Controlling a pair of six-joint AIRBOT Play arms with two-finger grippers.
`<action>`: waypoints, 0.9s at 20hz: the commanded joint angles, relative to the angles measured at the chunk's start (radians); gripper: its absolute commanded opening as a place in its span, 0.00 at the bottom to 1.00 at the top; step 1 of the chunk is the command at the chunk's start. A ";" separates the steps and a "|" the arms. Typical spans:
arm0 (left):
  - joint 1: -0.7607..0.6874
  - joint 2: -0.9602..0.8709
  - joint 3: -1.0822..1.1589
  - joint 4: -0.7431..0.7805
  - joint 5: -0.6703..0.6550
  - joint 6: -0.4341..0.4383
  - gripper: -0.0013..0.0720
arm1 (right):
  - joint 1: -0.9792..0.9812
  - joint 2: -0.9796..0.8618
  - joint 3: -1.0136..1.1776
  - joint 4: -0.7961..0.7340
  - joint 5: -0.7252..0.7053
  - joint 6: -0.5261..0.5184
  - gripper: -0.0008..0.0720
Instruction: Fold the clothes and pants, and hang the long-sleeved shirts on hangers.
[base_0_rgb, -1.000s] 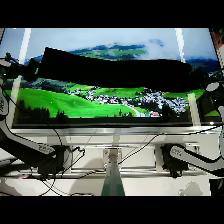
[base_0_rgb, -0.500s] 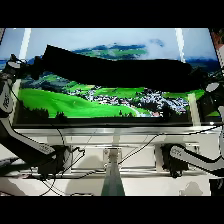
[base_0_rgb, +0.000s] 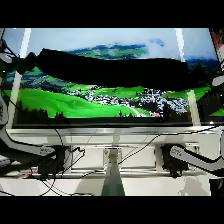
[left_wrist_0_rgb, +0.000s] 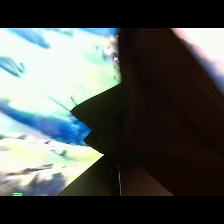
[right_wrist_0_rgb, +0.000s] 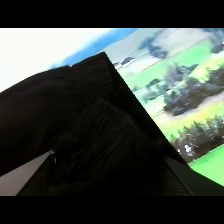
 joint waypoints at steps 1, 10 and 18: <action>-0.007 0.143 0.000 0.140 -0.121 0.005 0.03 | 0.001 0.000 0.135 -0.058 0.301 -0.068 0.95; -0.007 0.347 0.000 0.140 -0.245 0.005 0.03 | 0.130 -0.001 0.458 0.054 0.657 -0.067 0.36; -0.007 0.467 0.000 0.040 -0.279 0.005 0.03 | 0.639 -0.212 0.511 0.087 0.256 0.149 0.04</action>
